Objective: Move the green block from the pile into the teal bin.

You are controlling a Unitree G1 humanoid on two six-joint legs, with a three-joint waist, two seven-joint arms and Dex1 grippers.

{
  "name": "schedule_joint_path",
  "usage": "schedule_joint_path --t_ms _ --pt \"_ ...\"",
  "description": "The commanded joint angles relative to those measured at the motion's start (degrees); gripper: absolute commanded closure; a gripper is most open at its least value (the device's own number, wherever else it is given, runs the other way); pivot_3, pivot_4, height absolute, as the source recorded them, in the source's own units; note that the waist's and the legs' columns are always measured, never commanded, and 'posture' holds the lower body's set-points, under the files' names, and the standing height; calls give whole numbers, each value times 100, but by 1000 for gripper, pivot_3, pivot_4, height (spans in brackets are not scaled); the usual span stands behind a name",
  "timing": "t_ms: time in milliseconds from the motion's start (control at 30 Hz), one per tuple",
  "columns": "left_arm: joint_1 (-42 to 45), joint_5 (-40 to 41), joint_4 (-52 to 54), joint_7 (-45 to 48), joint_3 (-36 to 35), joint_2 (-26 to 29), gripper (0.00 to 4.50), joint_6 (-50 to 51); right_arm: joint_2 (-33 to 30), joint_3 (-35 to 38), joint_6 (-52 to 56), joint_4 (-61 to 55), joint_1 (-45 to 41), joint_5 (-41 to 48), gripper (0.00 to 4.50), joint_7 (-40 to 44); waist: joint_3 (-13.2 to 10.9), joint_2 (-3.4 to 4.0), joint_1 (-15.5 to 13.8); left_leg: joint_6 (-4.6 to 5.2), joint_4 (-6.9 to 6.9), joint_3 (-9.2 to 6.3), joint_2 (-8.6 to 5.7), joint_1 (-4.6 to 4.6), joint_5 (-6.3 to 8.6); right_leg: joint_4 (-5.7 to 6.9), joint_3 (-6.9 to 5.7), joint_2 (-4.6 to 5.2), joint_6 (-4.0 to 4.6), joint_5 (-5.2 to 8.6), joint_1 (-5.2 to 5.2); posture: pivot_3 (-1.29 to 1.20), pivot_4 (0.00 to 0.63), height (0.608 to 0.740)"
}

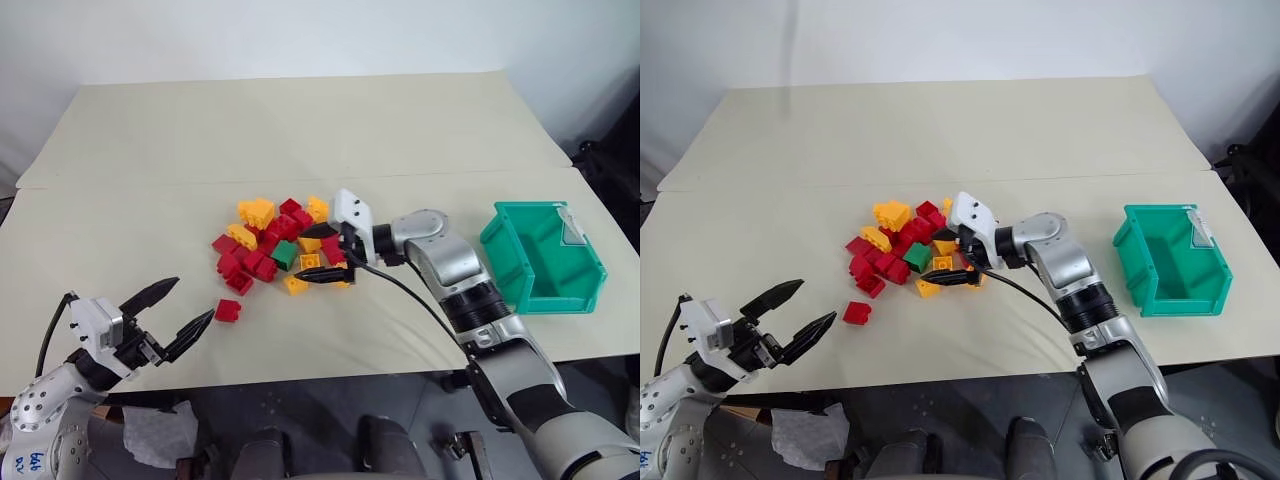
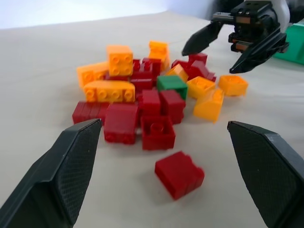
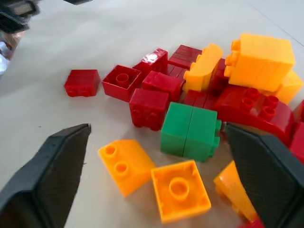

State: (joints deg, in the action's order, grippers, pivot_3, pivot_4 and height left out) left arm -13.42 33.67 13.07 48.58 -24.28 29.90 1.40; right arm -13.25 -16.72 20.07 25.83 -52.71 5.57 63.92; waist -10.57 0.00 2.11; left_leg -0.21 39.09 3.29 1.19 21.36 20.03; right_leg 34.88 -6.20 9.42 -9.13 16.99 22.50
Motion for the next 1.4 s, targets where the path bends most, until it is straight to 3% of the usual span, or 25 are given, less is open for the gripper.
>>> schedule_joint_path --t_ms 33,400,500,667,767,1067,1200,1400 --pt "-87 6 222 -26 -63 -31 0 -113 157 -75 83 217 -227 -211 17 -377 0 0 0 0 0 0 0 0 0 2 0 0 0 0 1 0 150 740" --pt "-206 8 504 -204 37 -127 0 -58 443 -153 -20 517 -343 -512 17 -825 0 0 -16 -1 0 1 1 0 1 3 -1 1 2 -1 1 0 150 740" --pt "-177 19 450 -167 30 -110 0 -77 473 -166 -16 486 -316 -515 584 -788 0 0 -12 -1 0 1 1 0 1 3 -1 1 2 -1 1 0 150 740" --pt "-106 25 449 -144 59 -84 0 -49 474 -161 -4 397 -287 -495 2278 -700 0 0 -7 -1 0 2 2 1 1 4 0 0 2 -1 4 0 150 740" --pt "-40 23 455 -138 100 -75 0 -21 431 -50 -100 236 -236 -381 2329 -640 0 0 -10 -1 0 2 2 0 1 4 -1 0 2 -1 3 0 150 740" --pt "429 56 568 -71 584 -106 0 100 -145 1439 -982 -940 364 985 2329 -261 0 -1 -53 0 0 -2 -1 6 1 0 -3 1 2 -1 2 0 150 740" --pt "794 140 630 -59 869 -177 0 254 -679 2238 -744 -1269 642 1491 2329 -532 0 -1 -59 0 0 -2 -1 5 1 -1 -6 1 2 -1 -1 0 150 740" --pt "1579 88 594 294 1631 -149 0 548 -2159 3711 -1129 -1969 2013 1645 2329 -883 -1 1 -211 2 0 2 -3 10 3 -12 -9 0 1 -2 -2 0 150 740"
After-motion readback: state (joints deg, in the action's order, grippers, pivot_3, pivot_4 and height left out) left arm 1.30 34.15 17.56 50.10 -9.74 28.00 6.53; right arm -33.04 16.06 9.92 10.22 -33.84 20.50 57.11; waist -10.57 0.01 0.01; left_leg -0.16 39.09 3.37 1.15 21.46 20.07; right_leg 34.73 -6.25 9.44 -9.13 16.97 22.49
